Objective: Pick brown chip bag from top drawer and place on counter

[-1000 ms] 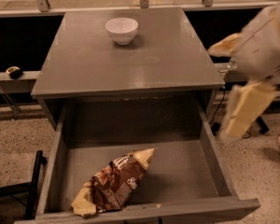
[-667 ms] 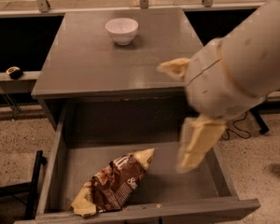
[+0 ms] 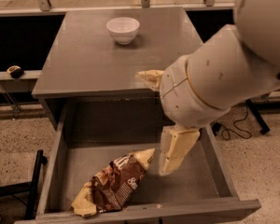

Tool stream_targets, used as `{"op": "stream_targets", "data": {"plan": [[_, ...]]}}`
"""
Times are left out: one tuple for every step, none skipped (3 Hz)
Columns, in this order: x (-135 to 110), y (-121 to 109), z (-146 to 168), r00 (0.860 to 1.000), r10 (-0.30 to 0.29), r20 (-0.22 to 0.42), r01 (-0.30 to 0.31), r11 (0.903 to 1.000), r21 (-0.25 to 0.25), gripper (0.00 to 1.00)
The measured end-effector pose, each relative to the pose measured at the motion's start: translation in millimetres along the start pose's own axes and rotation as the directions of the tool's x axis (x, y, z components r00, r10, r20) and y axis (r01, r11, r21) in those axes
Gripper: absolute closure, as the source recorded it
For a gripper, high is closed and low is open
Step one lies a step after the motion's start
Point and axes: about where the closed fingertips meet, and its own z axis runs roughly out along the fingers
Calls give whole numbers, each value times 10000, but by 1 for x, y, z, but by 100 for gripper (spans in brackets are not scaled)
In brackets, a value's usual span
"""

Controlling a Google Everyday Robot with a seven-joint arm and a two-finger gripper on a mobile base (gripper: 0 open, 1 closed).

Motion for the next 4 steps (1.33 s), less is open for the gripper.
{"op": "stream_targets", "data": {"plan": [[-1, -3, 63, 9871, -1599, -75, 1597, 9868, -257, 0], [17, 20, 151, 9317, -3602, -479, 3559, 9311, -794, 0], [39, 28, 167, 9037, -4146, -1066, 4081, 9096, -785, 0], [39, 28, 168, 9036, -4148, -1065, 4082, 9095, -789, 0]]}}
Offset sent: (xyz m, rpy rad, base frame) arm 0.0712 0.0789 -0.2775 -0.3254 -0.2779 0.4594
